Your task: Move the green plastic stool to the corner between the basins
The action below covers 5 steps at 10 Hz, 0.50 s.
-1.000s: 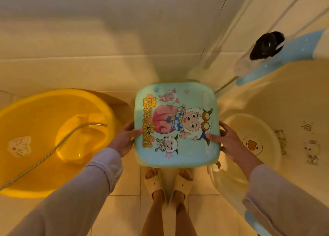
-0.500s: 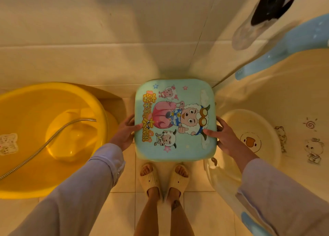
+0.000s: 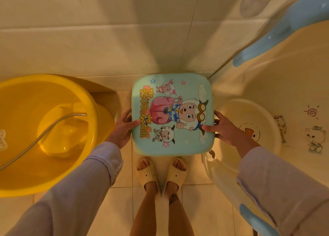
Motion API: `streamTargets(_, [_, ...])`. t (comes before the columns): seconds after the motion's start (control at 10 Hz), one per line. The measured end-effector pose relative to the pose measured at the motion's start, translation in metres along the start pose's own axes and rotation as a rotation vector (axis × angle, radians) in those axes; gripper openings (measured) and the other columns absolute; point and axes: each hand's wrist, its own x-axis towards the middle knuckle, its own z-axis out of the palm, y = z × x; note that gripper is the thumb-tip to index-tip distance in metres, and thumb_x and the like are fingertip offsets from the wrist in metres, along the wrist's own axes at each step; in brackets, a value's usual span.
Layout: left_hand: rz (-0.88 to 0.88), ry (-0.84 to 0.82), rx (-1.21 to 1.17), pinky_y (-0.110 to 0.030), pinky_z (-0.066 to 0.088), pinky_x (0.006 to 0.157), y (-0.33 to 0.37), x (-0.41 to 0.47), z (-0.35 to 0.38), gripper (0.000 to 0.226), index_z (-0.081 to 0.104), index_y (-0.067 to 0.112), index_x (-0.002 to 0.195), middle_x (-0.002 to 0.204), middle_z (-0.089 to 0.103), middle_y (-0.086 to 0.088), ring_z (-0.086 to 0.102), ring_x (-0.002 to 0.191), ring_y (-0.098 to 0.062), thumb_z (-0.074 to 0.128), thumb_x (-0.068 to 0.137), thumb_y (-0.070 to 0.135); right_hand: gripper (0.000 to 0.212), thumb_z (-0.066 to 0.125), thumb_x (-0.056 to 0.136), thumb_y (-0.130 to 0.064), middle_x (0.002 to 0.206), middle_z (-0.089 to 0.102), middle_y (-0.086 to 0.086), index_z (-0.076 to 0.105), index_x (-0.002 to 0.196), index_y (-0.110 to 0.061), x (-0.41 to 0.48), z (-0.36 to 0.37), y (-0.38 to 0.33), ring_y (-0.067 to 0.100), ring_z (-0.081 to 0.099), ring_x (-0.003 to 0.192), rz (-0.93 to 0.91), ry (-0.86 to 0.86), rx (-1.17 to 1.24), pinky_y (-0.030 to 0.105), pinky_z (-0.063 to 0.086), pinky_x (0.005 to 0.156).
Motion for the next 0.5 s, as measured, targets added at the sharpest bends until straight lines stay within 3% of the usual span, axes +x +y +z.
streamTargets(0.1, [0.022,0.085,0.194,-0.026,0.056,0.066,0.005,-0.007,0.006,0.055,0.041,0.011,0.135,0.123,0.059,-0.009,0.059,0.102,-0.026,0.054,0.084,-0.003,0.087,0.068,0.076,0.004,0.136,0.05,0.021,0.024,0.147,-0.017,-0.002,0.002,-0.003,0.032,0.053,0.115,-0.008,0.035,-0.113,0.043,0.046,0.091])
streamTargets(0.2, [0.031,0.201,0.451,-0.031,0.047,0.085,0.009,-0.01,0.013,0.051,0.042,0.005,0.134,0.138,0.049,-0.017,0.05,0.122,-0.032,0.056,0.085,0.004,0.078,0.068,0.08,-0.008,0.14,0.049,0.017,0.027,0.146,-0.013,-0.014,0.013,-0.005,0.032,0.049,0.126,-0.043,0.136,-0.279,0.038,0.042,0.097])
streamTargets(0.3, [-0.008,0.242,0.587,-0.041,0.041,0.101,0.009,-0.018,0.021,0.051,0.039,0.004,0.136,0.139,0.048,-0.018,0.048,0.125,-0.034,0.053,0.087,0.006,0.064,0.06,0.087,-0.013,0.142,0.047,0.014,0.032,0.144,-0.009,-0.036,0.026,-0.001,0.031,0.048,0.127,-0.117,0.26,-0.446,0.037,0.04,0.1])
streamTargets(0.4, [-0.027,0.281,0.624,-0.043,0.038,0.104,0.003,-0.042,0.023,0.048,0.041,0.005,0.135,0.138,0.048,-0.017,0.047,0.125,-0.033,0.051,0.088,0.008,0.054,0.056,0.089,-0.009,0.142,0.048,0.016,0.039,0.14,-0.005,-0.077,0.041,0.012,0.031,0.049,0.126,-0.132,0.364,-0.335,0.037,0.043,0.097])
streamTargets(0.5, [-0.066,0.357,0.657,-0.044,0.039,0.101,-0.016,-0.074,0.013,0.039,0.051,0.004,0.126,0.129,0.056,-0.018,0.051,0.117,-0.033,0.051,0.087,0.009,0.037,0.054,0.088,-0.002,0.123,0.061,0.018,0.054,0.126,-0.001,-0.134,0.045,0.023,0.02,0.063,0.095,-0.109,0.441,-0.028,0.025,0.05,0.07])
